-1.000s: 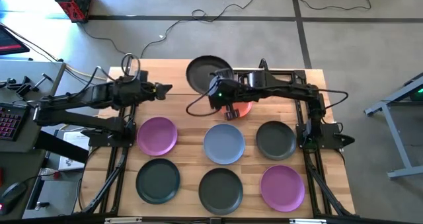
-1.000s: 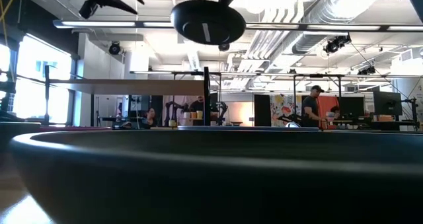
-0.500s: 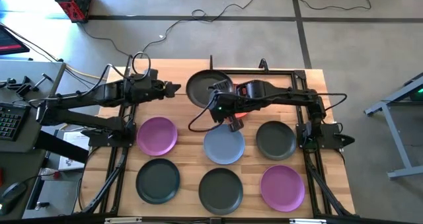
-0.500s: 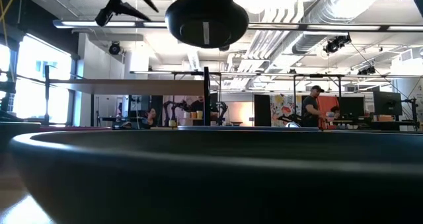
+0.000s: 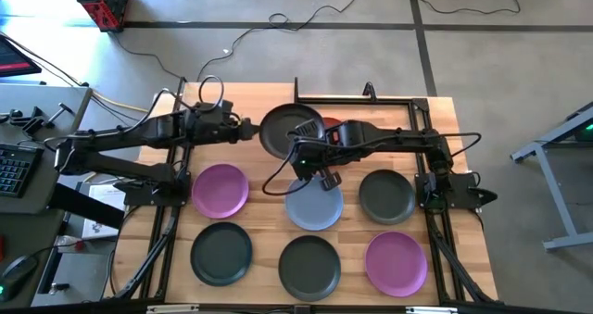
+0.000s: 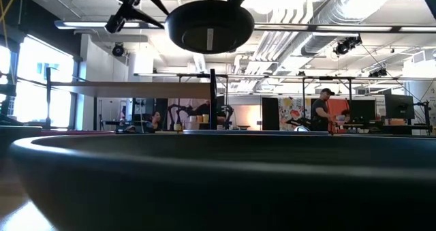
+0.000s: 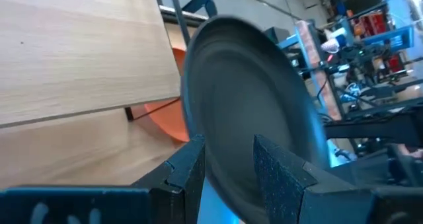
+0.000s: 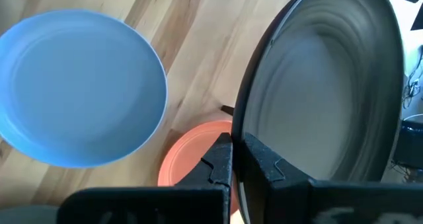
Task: Place and stack plates onto a shelf
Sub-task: Put the top right black plate on the shelf
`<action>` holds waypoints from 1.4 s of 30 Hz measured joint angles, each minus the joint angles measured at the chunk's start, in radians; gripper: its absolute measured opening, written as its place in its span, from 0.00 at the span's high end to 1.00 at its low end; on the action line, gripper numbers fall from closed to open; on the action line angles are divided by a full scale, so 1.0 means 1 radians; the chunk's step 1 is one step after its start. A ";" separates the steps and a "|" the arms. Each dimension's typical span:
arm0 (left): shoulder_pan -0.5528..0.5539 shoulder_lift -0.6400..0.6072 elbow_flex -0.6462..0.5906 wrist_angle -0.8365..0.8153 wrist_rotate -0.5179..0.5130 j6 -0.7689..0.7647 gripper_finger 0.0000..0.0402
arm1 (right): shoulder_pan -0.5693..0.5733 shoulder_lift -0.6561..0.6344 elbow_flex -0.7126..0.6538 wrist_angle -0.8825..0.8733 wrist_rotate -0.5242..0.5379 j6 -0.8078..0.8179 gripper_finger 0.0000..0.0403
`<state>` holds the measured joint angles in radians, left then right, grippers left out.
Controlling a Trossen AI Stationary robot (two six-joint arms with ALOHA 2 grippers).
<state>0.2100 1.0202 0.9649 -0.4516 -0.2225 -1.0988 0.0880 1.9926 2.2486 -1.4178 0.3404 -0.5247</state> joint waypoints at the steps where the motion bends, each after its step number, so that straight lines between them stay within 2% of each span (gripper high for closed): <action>1: 0.000 0.008 0.000 0.001 -0.001 0.000 0.71 | 0.000 0.000 0.000 0.000 0.001 0.000 1.00; 21: 0.007 0.104 0.000 0.001 -0.002 -0.015 0.72 | 0.000 0.000 0.000 -0.023 0.009 0.000 1.00; 33: 0.007 0.134 0.000 0.030 -0.007 0.033 0.93 | 0.000 0.000 0.000 -0.013 0.007 -0.034 1.00; 42: 0.008 0.134 0.000 0.057 -0.019 0.075 0.98 | 0.000 -0.001 0.000 -0.013 0.017 -0.034 1.00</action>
<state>0.2184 1.1542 0.9649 -0.3943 -0.2413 -1.0240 0.0883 1.9919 2.2486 -1.4307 0.3572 -0.5587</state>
